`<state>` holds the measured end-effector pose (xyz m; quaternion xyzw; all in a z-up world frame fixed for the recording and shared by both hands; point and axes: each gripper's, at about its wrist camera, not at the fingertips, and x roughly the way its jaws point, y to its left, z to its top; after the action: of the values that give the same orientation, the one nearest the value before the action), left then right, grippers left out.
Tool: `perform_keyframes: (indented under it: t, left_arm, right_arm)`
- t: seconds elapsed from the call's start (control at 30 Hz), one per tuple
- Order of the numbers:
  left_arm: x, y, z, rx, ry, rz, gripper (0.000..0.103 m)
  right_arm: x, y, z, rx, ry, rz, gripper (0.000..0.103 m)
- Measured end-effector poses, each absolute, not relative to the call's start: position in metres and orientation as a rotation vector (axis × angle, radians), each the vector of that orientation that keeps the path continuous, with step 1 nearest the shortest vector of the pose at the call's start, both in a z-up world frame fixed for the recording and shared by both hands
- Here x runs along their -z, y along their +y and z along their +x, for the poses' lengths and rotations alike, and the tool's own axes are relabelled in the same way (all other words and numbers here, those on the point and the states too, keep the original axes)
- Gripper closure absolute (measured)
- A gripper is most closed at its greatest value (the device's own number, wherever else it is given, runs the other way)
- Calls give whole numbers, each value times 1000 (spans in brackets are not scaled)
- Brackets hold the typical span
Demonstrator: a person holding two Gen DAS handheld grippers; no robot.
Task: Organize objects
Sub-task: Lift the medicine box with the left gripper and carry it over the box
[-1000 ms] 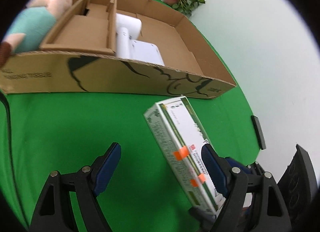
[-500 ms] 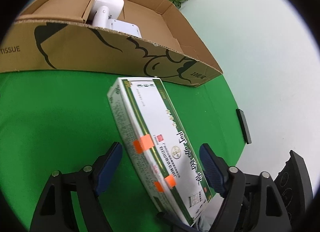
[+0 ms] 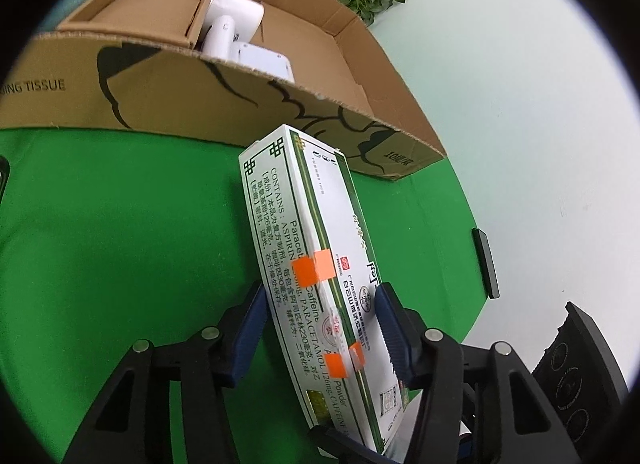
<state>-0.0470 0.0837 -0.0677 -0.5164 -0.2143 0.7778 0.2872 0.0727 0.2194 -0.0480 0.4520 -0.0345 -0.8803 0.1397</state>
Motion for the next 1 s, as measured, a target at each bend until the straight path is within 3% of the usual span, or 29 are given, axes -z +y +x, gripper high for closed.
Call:
perform_keyframes:
  t: [0.67, 1.0]
  left_arm:
    - [-76, 99, -76, -2224, -313, -1067, 56]
    - [-119, 98, -125, -2216, -333, -1071, 58]
  right_arm:
    - [-61, 219, 50, 2804, -89, 966, 39]
    - [-101, 236, -4, 2792, -103, 941, 40]
